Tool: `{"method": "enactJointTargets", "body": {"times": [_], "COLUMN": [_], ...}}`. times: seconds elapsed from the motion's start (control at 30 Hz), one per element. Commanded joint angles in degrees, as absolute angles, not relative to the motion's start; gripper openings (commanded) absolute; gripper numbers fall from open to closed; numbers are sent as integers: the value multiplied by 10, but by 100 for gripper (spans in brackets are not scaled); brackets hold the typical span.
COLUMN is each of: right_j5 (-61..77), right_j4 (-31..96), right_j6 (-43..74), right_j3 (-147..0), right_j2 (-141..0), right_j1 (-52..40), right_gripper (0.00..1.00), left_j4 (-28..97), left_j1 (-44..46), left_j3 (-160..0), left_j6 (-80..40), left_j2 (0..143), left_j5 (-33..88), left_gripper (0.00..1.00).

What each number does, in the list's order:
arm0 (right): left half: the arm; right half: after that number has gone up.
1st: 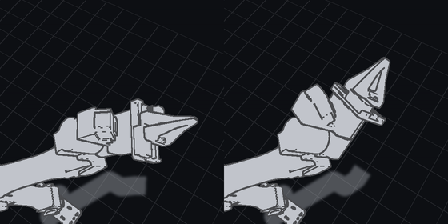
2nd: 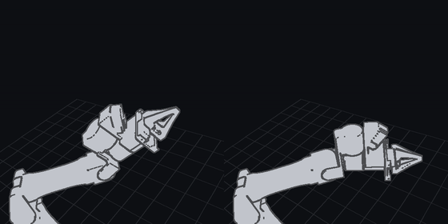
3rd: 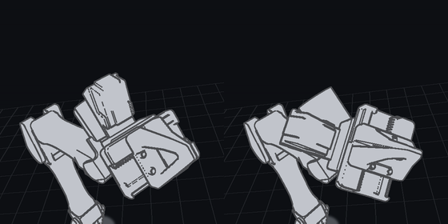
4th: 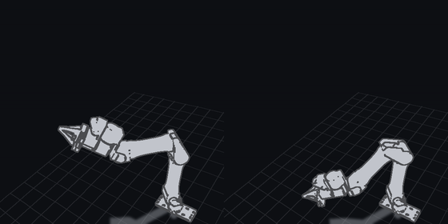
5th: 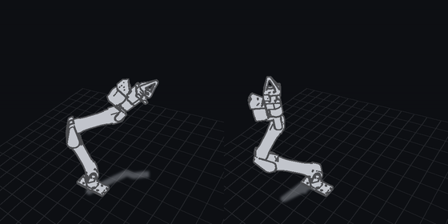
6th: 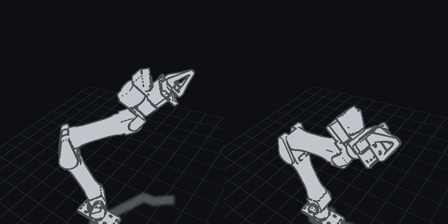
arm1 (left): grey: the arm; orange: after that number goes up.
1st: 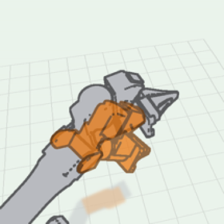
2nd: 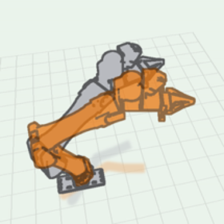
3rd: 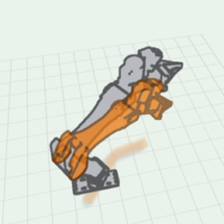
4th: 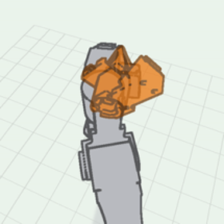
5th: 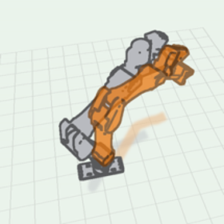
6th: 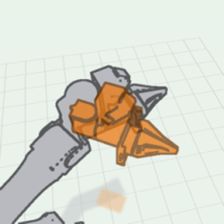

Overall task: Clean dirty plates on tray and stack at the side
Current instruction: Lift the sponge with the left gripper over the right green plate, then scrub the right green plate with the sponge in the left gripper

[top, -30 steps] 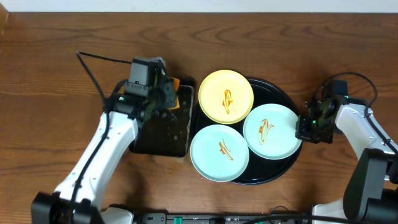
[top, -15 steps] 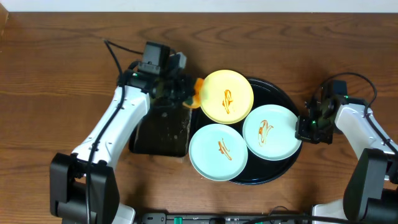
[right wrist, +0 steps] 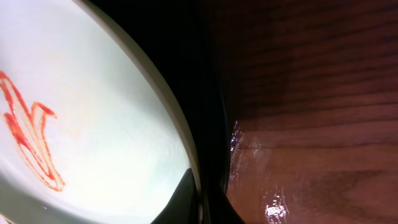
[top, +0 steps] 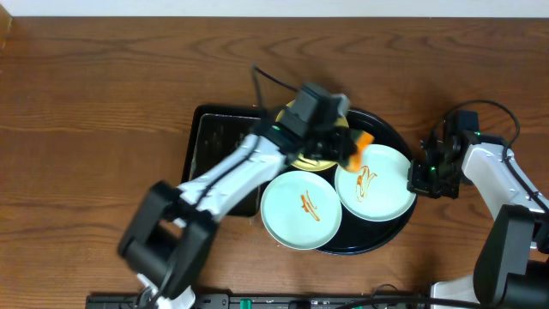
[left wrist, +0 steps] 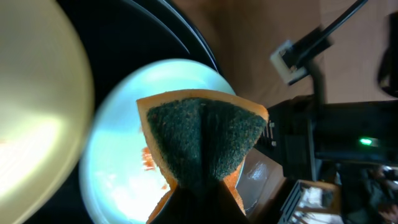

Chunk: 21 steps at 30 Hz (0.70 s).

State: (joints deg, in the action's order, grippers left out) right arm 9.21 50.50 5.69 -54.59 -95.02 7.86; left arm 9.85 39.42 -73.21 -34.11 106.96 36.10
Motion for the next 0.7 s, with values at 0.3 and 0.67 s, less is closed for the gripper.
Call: {"method": "enactJointTargets", "body": {"times": [0.3,0.67], "right_j5": [82,82], "right_j4": [506,506], "right_j6": [64,64], "right_j3": [-554,-554], "right_j2": [-955,-955], "right_j1": [74,74], "right_gripper": [1,1], "left_j4": [50,167], "left_j1": [484,488], "left_j3": [-749,-750], "left_j6": [-289,-218], "left_j2": [1169,1188], "left_j5": [380,106], "left_gripper": [7,8]}}
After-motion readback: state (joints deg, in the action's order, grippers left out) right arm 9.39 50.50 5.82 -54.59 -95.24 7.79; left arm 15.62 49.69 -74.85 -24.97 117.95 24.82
